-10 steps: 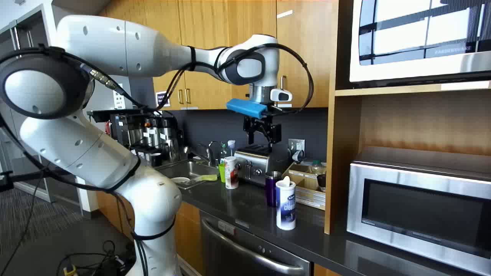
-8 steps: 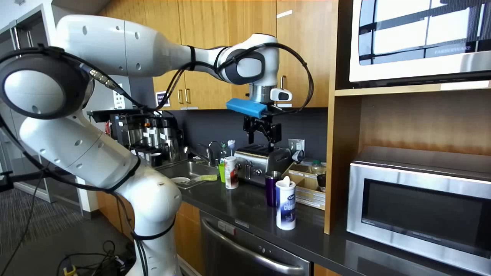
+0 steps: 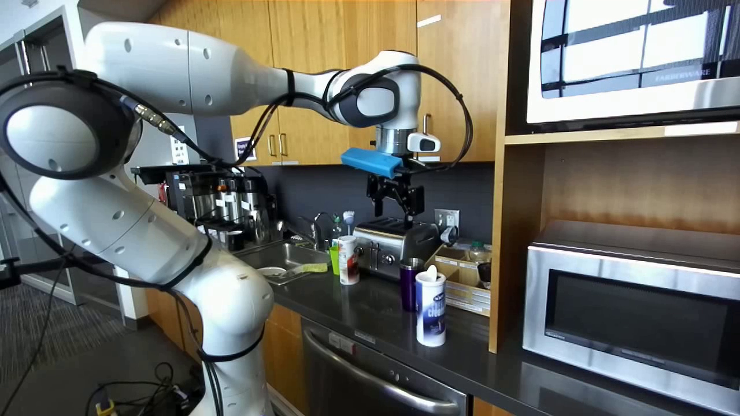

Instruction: Put the white can into the wooden box

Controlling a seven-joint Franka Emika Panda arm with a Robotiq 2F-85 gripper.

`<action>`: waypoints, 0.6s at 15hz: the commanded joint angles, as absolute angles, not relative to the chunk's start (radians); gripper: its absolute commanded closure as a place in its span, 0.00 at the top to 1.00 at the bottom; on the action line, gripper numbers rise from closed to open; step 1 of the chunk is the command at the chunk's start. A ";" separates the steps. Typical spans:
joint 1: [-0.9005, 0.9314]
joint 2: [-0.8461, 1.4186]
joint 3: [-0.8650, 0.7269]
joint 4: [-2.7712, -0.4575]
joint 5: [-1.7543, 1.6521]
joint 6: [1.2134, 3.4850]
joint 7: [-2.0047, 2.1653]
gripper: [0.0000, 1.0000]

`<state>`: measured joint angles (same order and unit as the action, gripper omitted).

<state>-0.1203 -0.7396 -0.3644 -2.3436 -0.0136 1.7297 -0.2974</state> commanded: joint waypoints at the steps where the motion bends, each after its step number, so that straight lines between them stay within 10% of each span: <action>1: -0.132 -0.739 -0.345 -2.354 -0.004 1.730 -0.310 1.00; 9: -0.103 -0.751 -0.292 -2.417 -0.003 1.729 -0.329 1.00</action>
<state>-0.1081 -0.7389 -0.3088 -2.4016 -0.0111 1.7293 -0.3071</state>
